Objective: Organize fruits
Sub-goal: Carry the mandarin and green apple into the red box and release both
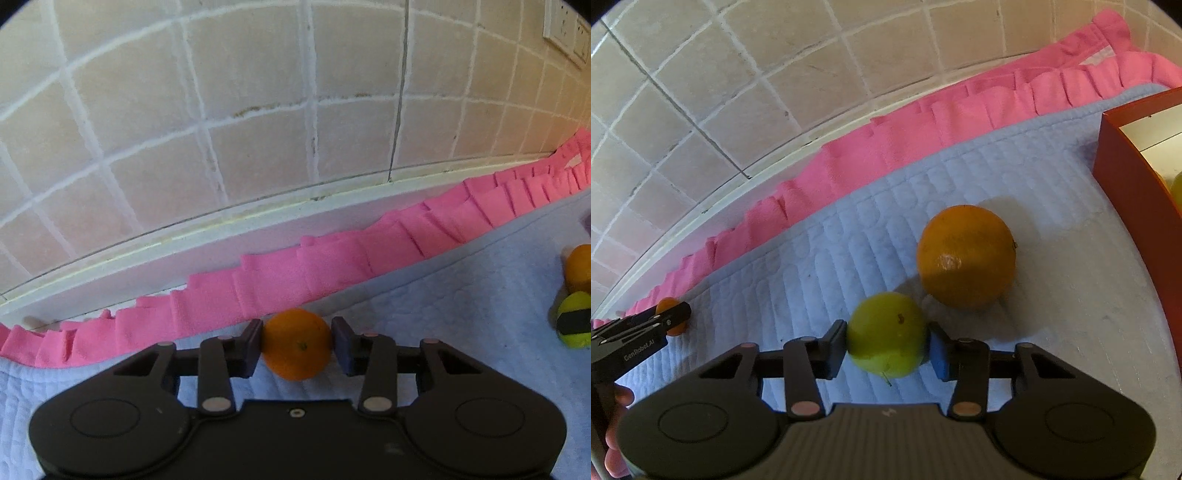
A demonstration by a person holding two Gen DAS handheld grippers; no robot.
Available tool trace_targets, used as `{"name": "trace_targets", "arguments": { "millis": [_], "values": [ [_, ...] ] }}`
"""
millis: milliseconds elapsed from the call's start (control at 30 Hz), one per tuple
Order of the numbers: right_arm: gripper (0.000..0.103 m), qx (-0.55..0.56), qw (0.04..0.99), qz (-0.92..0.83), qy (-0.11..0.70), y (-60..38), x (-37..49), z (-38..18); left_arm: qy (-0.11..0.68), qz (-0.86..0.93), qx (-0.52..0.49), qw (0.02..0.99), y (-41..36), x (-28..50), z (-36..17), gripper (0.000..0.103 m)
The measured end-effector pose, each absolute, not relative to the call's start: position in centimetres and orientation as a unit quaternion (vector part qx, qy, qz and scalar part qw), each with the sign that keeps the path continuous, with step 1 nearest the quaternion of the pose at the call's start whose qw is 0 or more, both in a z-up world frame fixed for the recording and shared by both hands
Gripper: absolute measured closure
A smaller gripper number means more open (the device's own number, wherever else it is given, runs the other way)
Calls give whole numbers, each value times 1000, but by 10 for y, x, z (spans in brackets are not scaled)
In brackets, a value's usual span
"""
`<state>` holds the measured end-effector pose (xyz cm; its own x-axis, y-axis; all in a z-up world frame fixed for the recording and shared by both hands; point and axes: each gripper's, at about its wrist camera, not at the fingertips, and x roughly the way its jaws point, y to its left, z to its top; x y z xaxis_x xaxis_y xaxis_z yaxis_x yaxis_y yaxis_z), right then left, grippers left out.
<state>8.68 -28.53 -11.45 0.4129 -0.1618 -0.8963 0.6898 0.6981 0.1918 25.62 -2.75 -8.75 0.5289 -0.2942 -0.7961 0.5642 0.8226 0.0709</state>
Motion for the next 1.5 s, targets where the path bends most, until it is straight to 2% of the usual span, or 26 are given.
{"name": "trace_targets", "arguments": {
  "millis": [167,400,633,867,1167,1500],
  "values": [
    [55,300,797,-247,462,-278,70,-102,396,-262,157,866,-29,238,-64,55],
    [55,301,822,-256,410,-277,14,-51,347,-310,144,873,-54,192,-15,55],
    [55,331,815,-328,346,-319,-80,-17,322,-411,140,842,-136,136,16,55],
    [55,349,785,-413,301,-369,-174,-2,319,-515,141,783,-246,85,25,55],
    [55,318,766,-461,315,-407,-224,-3,365,-589,153,704,-381,33,-3,55],
    [55,312,759,-455,344,-425,-221,-25,396,-603,210,660,-450,5,-54,55]
  ]
}}
